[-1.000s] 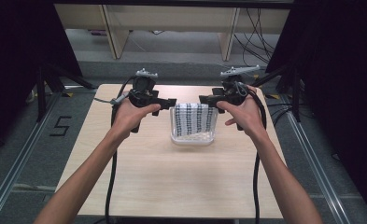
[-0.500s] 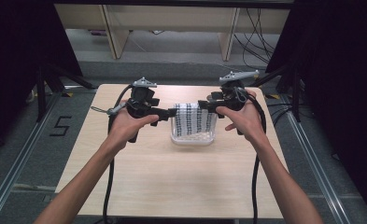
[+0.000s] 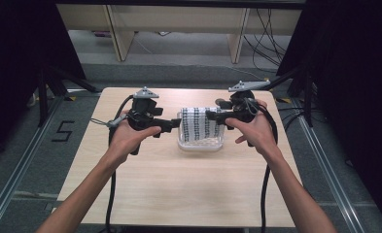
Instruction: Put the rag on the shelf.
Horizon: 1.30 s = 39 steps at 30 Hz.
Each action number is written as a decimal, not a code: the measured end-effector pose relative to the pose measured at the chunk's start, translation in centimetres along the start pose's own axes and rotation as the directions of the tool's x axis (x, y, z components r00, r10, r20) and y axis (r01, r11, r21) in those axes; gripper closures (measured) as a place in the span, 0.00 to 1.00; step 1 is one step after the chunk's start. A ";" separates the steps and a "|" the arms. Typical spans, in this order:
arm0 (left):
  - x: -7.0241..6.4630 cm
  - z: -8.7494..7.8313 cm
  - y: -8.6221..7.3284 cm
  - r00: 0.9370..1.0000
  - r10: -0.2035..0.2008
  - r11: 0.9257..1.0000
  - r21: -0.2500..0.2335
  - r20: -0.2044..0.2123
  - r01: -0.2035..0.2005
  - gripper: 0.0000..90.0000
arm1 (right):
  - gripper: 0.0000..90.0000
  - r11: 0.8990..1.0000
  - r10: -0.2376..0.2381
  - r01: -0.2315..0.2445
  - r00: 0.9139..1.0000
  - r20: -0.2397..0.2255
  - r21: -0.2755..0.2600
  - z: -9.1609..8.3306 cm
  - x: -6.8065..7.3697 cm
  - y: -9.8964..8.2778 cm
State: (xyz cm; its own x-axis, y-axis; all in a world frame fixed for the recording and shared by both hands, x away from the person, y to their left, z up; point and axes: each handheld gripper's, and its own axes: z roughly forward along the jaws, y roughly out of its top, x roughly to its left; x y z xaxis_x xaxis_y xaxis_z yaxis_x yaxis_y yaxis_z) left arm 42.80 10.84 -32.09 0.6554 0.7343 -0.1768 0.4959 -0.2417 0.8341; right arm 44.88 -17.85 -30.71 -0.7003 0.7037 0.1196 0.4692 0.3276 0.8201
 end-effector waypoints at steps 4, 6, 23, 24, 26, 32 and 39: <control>0.0 -0.3 -0.6 1.000 -0.002 1.000 -0.006 0.003 0.002 0.23 | 0.37 1.000 -0.013 0.013 1.000 -0.009 0.002 -0.4 0.4 -0.4; 0.1 -0.4 -0.9 1.000 0.006 1.000 0.002 0.001 -0.006 0.23 | 0.37 1.000 -0.023 0.023 1.000 -0.014 -0.002 -0.5 0.5 -0.6; 0.0 -1.4 -3.4 1.000 0.006 1.000 -0.013 0.006 -0.006 0.23 | 0.36 1.000 -0.012 0.012 0.999 -0.036 -0.011 -1.0 1.2 -3.2; 0.0 -1.4 -3.5 1.000 0.006 1.000 -0.015 0.011 -0.006 0.23 | 0.36 0.999 -0.029 0.028 0.999 -0.035 -0.014 -1.0 1.1 -3.3; 0.0 -1.4 -3.8 1.000 0.003 1.000 -0.016 0.014 -0.003 0.23 | 0.36 1.000 -0.004 0.004 0.999 -0.046 -0.009 -1.1 1.4 -3.6; -0.2 -1.7 -4.6 1.000 0.011 1.000 -0.021 0.002 -0.011 0.23 | 0.35 1.000 -0.003 0.003 0.998 -0.057 -0.002 -1.1 1.7 -4.7; -0.7 -2.1 -5.6 0.999 0.032 0.999 -0.025 0.000 -0.032 0.23 | 0.35 1.000 -0.013 0.013 0.997 -0.070 -0.008 -1.2 1.7 -5.8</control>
State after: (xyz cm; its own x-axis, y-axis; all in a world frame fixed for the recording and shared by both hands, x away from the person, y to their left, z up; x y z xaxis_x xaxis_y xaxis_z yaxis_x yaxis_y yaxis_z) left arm 38.37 13.05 -35.51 0.6713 0.7258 -0.1500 0.4600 -0.2493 0.8522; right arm 40.32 -19.37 -34.59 -0.7426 0.6533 0.1477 0.4560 0.3316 0.8259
